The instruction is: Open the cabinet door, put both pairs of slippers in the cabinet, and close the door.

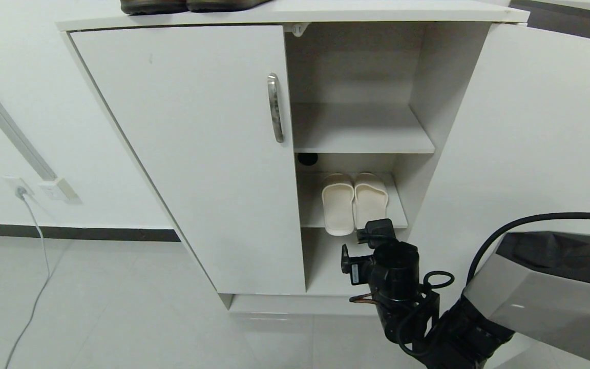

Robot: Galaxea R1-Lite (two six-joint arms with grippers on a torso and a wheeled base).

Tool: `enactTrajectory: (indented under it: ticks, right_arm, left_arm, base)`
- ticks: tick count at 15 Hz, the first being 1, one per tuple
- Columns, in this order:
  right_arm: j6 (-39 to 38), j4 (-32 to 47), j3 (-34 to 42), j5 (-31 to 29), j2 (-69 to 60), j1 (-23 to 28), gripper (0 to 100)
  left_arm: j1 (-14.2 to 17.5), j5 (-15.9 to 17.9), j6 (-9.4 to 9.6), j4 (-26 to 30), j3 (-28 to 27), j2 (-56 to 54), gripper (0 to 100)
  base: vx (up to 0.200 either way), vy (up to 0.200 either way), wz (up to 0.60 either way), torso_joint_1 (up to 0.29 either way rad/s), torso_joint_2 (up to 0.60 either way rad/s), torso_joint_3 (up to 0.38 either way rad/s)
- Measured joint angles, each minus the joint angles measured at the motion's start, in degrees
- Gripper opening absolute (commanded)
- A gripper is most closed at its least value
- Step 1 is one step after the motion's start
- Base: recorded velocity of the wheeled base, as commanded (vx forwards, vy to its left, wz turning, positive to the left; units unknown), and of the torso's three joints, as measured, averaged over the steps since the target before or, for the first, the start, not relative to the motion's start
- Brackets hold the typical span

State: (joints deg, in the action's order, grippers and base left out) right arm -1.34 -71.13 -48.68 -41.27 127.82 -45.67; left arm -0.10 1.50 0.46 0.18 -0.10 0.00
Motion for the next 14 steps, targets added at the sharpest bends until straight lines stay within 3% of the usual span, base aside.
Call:
enactTrajectory:
  ticks: [7, 14]
  right_arm:
    - [0.2, 0.1, 2.0, 0.0, -1.7, -0.4, 100]
    - [0.2, 0.2, 2.8, 0.0, -2.3, -0.8, 100]
  left_arm:
    - [0.0, 0.0, 0.0, 0.0, 0.0, 0.0, 0]
    - [0.0, 0.1, 0.07, 0.0, 0.0, 0.0, 0]
  base:
    - [0.0, 0.0, 0.0, 0.0, 0.0, 0.0]
    - [0.0, 0.0, 0.0, 0.001, 0.0, 0.175]
